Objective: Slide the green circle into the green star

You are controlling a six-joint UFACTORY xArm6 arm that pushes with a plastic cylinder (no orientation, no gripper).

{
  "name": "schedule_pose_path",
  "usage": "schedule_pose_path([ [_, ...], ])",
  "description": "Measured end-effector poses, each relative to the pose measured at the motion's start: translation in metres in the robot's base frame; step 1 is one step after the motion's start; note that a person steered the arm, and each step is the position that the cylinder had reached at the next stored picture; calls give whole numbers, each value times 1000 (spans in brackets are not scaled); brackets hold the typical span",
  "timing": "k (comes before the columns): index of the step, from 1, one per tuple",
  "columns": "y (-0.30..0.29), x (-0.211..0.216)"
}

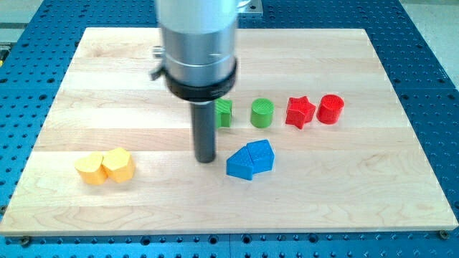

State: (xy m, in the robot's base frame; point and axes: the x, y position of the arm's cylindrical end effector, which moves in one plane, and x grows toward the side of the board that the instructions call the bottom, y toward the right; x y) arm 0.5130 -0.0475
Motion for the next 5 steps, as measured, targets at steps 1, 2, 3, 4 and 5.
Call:
schedule_pose_path([
  [1,56,-16],
  [2,128,-26],
  [3,117,-55],
  [4,110,-67],
  [5,140,-97],
])
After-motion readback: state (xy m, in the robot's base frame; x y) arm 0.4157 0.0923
